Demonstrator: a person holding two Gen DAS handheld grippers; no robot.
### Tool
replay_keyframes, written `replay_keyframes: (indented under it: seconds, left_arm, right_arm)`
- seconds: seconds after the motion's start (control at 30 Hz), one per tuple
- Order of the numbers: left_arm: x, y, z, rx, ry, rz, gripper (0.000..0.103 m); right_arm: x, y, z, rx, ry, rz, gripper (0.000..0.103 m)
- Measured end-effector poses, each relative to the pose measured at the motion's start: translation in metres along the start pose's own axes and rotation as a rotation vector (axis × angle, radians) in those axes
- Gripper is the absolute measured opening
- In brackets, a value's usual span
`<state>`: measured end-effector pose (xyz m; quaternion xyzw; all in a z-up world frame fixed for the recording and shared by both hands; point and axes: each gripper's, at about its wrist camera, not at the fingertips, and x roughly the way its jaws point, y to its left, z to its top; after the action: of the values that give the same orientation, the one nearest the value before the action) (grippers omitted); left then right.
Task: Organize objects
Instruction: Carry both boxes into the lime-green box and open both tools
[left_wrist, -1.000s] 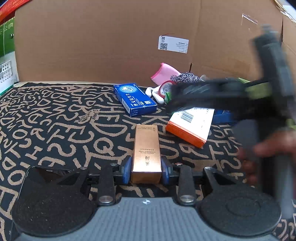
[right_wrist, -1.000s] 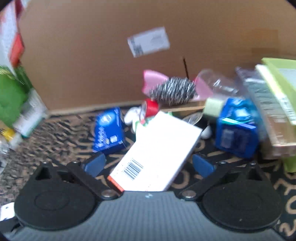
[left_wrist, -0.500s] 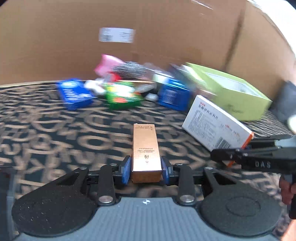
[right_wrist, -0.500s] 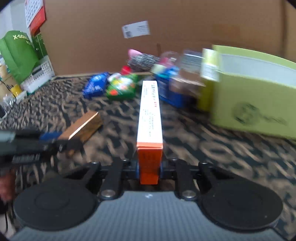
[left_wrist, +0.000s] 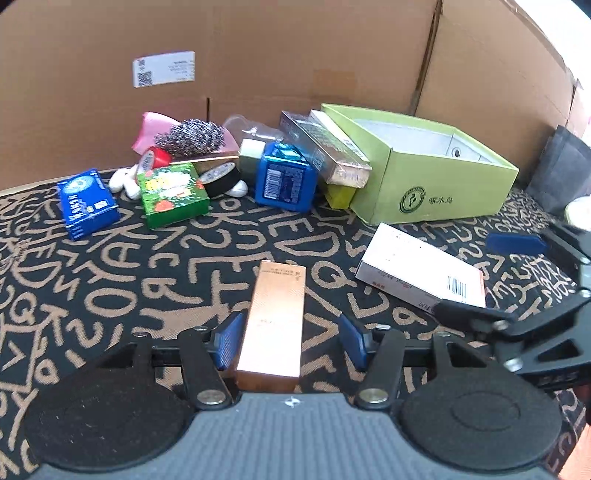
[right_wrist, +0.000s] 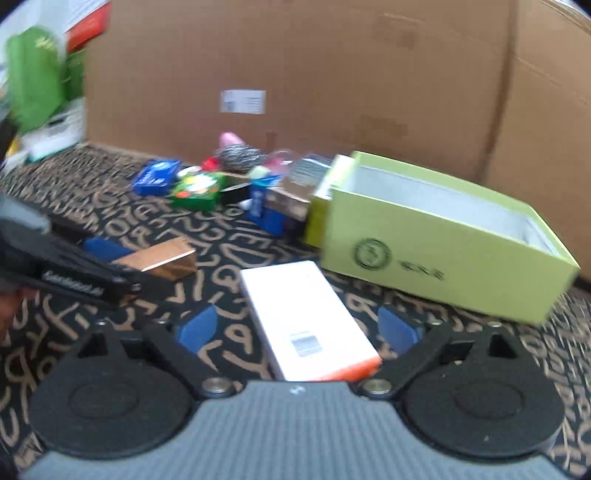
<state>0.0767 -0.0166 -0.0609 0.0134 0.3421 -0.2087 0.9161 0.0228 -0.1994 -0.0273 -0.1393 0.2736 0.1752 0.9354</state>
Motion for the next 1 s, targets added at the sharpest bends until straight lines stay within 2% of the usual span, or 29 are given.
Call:
replay_keyframes:
  seconds: [0.1, 0.17, 0.27, 0.3, 0.47, 0.53, 0.6, 0.7, 0.83, 1.0]
  left_arm:
    - [0.005, -0.005, 0.004, 0.040, 0.010, -0.003, 0.045]
    - [0.008, -0.008, 0.006, 0.046, 0.018, -0.017, 0.045]
    - [0.013, -0.012, 0.009, 0.065, 0.023, -0.002, 0.052]
    - [0.014, -0.014, 0.009, 0.072, 0.022, 0.008, 0.052]
    - [0.021, -0.023, 0.013, 0.114, 0.023, 0.035, 0.050]
    - [0.021, -0.027, 0.013, 0.128, 0.016, 0.048, 0.033]
    - [0.021, -0.028, 0.012, 0.122, 0.021, 0.044, 0.033]
    - [0.018, -0.035, 0.009, 0.131, 0.027, 0.048, 0.033]
    - [0.006, -0.044, 0.013, 0.116, 0.022, -0.022, 0.033]
    - [-0.011, -0.068, 0.045, 0.140, -0.060, -0.138, 0.033]
  right_arm:
    - [0.026, -0.012, 0.004, -0.025, 0.049, 0.041, 0.096]
    - [0.040, -0.025, 0.002, 0.005, 0.093, 0.103, 0.096]
    - [0.050, -0.040, -0.001, 0.080, 0.143, 0.177, 0.076]
    - [0.050, -0.043, -0.002, 0.101, 0.146, 0.189, 0.074]
    - [0.048, -0.038, -0.005, 0.084, 0.129, 0.172, 0.076]
    - [0.048, -0.040, -0.007, 0.107, 0.114, 0.169, 0.075]
    - [0.045, -0.040, -0.008, 0.120, 0.107, 0.151, 0.070]
    - [0.034, -0.041, -0.014, 0.130, 0.098, 0.129, 0.068]
    - [0.011, -0.053, -0.024, 0.190, 0.084, 0.131, 0.067]
    - [-0.031, -0.083, -0.014, 0.258, 0.002, 0.108, 0.067]
